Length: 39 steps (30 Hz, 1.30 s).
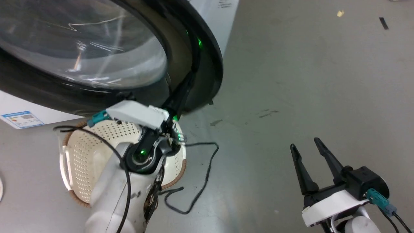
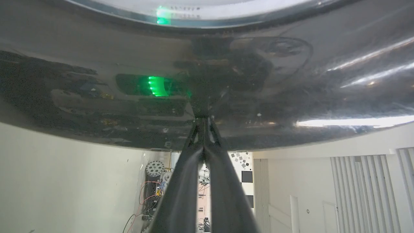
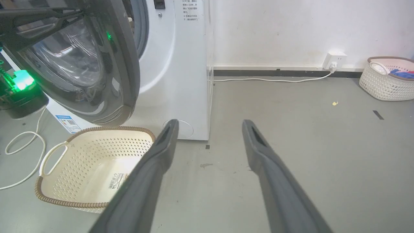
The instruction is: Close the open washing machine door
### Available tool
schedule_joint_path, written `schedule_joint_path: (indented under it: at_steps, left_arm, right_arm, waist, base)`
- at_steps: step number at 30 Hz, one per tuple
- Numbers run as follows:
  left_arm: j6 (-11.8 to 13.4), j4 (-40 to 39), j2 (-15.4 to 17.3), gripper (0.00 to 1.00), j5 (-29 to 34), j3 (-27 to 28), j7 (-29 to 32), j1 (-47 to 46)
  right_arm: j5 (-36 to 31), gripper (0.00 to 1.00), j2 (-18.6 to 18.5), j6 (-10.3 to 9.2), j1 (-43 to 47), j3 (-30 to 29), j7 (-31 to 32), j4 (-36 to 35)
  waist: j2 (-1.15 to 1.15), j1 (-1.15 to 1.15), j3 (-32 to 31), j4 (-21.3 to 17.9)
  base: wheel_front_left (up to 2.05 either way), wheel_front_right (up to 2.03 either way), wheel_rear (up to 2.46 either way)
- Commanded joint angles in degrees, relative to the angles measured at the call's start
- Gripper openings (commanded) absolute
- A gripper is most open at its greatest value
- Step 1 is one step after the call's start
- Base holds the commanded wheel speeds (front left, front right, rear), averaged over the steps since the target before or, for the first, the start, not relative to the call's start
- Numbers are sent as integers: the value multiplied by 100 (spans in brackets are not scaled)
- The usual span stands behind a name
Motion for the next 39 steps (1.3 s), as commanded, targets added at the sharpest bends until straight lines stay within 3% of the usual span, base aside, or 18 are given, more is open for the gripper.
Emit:
schedule_joint_path:
  at_steps: [1, 8, 10, 11, 15, 20, 24, 27, 31, 33, 34, 35, 39]
  left_arm:
    - [-25, 80, 9, 0, -48, -73, -82, -118]
    - [-26, -99, 22, 0, 108, -294, -189, 212]
    - [-26, -340, 90, 96, 328, -383, -198, 521]
    - [-26, -484, 147, 100, 459, -441, -221, 692]
    - [-27, -1236, 491, 100, 1062, -624, -567, 1493]
    - [-27, -1729, 1252, 100, 2556, -1025, -1874, 2271]
    - [-27, -1855, 1494, 100, 3291, -704, -2346, 2703]
    - [-27, -2176, 1392, 100, 4698, 180, -2365, 2968]
    - [11, -2733, 816, 100, 6352, 1093, -2367, 3419]
    - [17, -2885, 700, 100, 7161, 1256, -2368, 3590]
    - [17, -2885, 700, 100, 7161, 1256, -2368, 3590]
    - [30, -2939, 654, 100, 7839, 1283, -2368, 3713]
    - [61, -2864, 646, 100, 8589, 1240, -2368, 3836]
  right_arm:
    - [27, 100, 33, 5, -137, 24, -25, 19]
    - [17, 100, 2, 5, -47, 52, -26, -103]
    - [15, 100, -55, 5, 27, 45, -26, -143]
    - [14, 100, -82, 5, 69, 42, -26, -159]
    - [21, 100, -181, 5, 274, 50, -26, -227]
    - [42, 100, -304, 5, 512, 154, -26, -253]
    - [57, 100, -364, 5, 659, 185, -26, -287]
    - [54, 100, -377, 5, 765, 181, -26, -325]
    - [57, 100, -366, 5, 871, 179, -26, -351]
    - [54, 100, -355, 5, 900, 196, -26, -351]
    - [54, 100, -355, 5, 900, 196, -26, -351]
    - [59, 100, -347, 5, 915, 224, -26, -342]
    - [57, 100, -332, 5, 917, 238, -26, -336]
  waist:
    - [-1, -1, -5, 3]
    - [-1, -1, -349, 427]
    - [-1, -1, -515, 632]
    - [-1, -1, -601, 735]
    - [-1, -1, -942, 1189]
    - [-1, -1, -1302, 1740]
    - [-1, -1, -1528, 2113]
    - [-1, -1, -1618, 2333]
    - [-1, -1, -1693, 2536]
    - [-1, -1, -1716, 2590]
    - [-1, -1, -1716, 2590]
    - [-1, -1, -1731, 2620]
    - [-1, -1, -1733, 2641]
  base:
    - [0, 0, 0]
    - [0, 0, 0]
    - [0, 0, 0]
    - [0, 0, 0]
    - [0, 0, 0]
    - [0, 0, 0]
    - [0, 0, 0]
    - [0, 0, 0]
    - [0, 0, 0]
    - [0, 0, 0]
    - [0, 0, 0]
    - [0, 0, 0]
    - [0, 0, 0]
